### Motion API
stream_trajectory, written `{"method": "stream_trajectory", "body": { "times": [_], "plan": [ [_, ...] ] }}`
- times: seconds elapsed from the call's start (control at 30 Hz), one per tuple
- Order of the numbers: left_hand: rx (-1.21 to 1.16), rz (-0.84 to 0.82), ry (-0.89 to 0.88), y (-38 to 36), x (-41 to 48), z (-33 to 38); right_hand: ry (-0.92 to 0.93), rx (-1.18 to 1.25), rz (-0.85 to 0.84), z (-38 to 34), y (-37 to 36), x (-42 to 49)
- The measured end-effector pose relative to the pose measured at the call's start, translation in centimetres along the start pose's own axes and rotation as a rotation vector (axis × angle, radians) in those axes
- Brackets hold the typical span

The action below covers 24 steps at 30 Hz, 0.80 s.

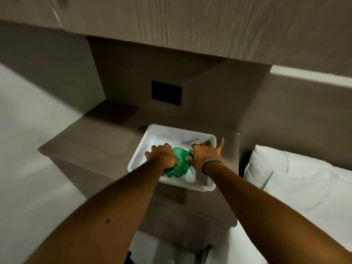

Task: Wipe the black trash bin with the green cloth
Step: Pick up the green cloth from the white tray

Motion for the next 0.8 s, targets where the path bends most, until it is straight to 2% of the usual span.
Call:
{"method": "stream_trajectory", "body": {
  "times": [0.03, 0.13, 0.27, 0.37, 0.43, 0.47, 0.53, 0.57, 0.6, 0.67, 0.7, 0.8],
  "plan": [
    [-0.025, -0.076, 0.036, -0.2, 0.8, 0.2, 0.002, -0.020, -0.059, 0.0, -0.4, 0.5],
    [-0.164, -0.178, 0.062, 0.5, 1.8, -0.2, -0.015, 0.068, -0.070, -0.1, -0.5, 1.7],
    [-0.526, -0.301, -0.098, 3.1, 0.5, -1.0, -0.015, 0.229, 0.016, 1.5, 2.8, 0.6],
    [-0.846, -0.352, -0.195, 5.5, -4.9, -3.9, 0.156, 0.745, 0.087, 1.8, 5.8, -3.5],
    [-1.059, -0.475, -0.190, 5.1, -10.7, -7.4, 0.222, 1.151, 0.119, 0.6, 6.0, -8.6],
    [-1.139, -0.527, -0.178, 4.3, -13.5, -9.2, 0.245, 1.397, 0.049, -0.4, 5.1, -11.4],
    [-1.257, -0.628, -0.068, 0.5, -20.0, -14.0, 0.288, 1.937, -0.300, -5.3, 1.5, -18.4],
    [-1.280, -0.680, -0.015, -1.5, -22.5, -15.2, 0.279, 2.143, -0.405, -6.5, 0.3, -21.2],
    [-1.292, -0.699, 0.066, -4.2, -25.3, -17.5, 0.158, 2.254, -0.509, -8.7, -1.8, -23.9],
    [-1.253, -0.689, 0.192, -10.0, -29.4, -21.8, -0.058, 2.063, -0.507, -11.9, -7.8, -27.5],
    [-1.252, -0.668, 0.248, -13.2, -31.6, -24.1, -0.140, 1.973, -0.600, -14.0, -11.8, -29.7],
    [-1.159, -0.529, 0.386, -20.6, -36.2, -29.3, -0.440, 1.719, -0.567, -16.9, -20.1, -34.3]
  ]
}}
Point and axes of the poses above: each hand's wrist, its own x-axis towards the middle knuckle, its own y-axis out of the back of the hand, z = x × y, the point moved 2 cm from there along x, towards the middle knuckle, and after that the axes turned 10 degrees about y, right-handed, at the moved point
